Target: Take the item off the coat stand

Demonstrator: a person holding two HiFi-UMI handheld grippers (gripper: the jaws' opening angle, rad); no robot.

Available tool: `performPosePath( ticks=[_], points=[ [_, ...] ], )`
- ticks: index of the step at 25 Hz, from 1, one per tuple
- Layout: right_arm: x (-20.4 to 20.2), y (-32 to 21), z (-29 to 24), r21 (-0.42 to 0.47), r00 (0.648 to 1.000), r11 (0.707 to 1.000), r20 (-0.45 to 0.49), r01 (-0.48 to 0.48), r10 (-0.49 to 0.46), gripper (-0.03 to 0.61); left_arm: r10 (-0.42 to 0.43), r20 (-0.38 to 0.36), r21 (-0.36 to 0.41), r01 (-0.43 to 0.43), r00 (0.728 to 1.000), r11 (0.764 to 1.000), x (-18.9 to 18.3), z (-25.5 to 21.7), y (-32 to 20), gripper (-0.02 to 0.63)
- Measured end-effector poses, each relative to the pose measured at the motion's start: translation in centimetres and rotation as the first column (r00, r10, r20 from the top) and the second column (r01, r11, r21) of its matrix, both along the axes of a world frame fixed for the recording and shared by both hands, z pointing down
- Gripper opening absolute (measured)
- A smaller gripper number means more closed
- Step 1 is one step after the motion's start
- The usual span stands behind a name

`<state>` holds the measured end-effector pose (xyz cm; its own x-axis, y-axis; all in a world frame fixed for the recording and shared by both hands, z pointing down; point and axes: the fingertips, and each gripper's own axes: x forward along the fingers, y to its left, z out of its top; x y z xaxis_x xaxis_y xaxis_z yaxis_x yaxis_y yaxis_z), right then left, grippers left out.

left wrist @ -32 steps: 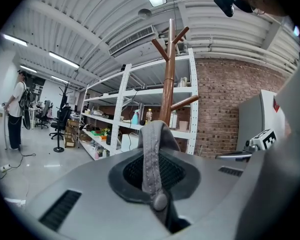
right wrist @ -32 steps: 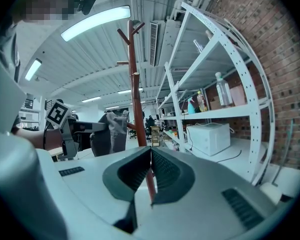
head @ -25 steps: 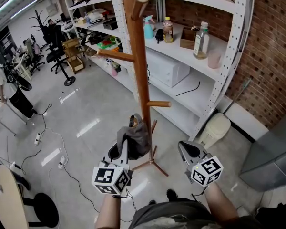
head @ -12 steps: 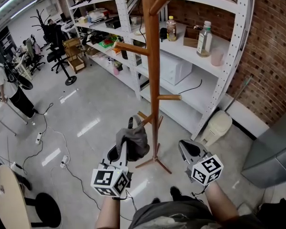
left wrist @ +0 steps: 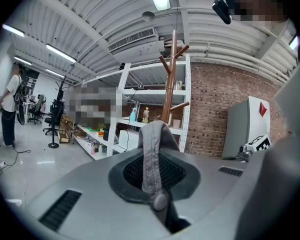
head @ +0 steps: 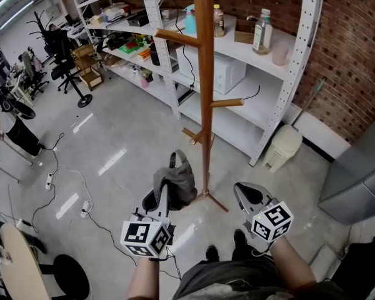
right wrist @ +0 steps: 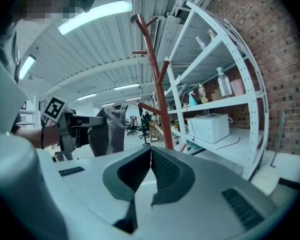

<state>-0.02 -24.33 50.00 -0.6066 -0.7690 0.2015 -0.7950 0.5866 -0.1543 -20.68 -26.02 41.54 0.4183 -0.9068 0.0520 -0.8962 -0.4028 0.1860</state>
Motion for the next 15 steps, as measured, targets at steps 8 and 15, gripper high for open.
performPosePath(
  ticks=[8, 15],
  points=[
    [1.7, 2.2, -0.3, 0.004, 0.999, 0.999, -0.013, -0.037, 0.037, 0.008, 0.010, -0.024, -0.011, -0.010, 1.000, 1.000, 0.9, 0.7, 1.8, 0.015],
    [3.4, 4.7, -0.4, 0.004, 1.000, 1.000, -0.003, -0.013, 0.013, 0.009, -0.011, -0.026, -0.011, 0.011, 1.000, 1.000, 2.9, 0.4, 5.2, 0.015]
  ],
)
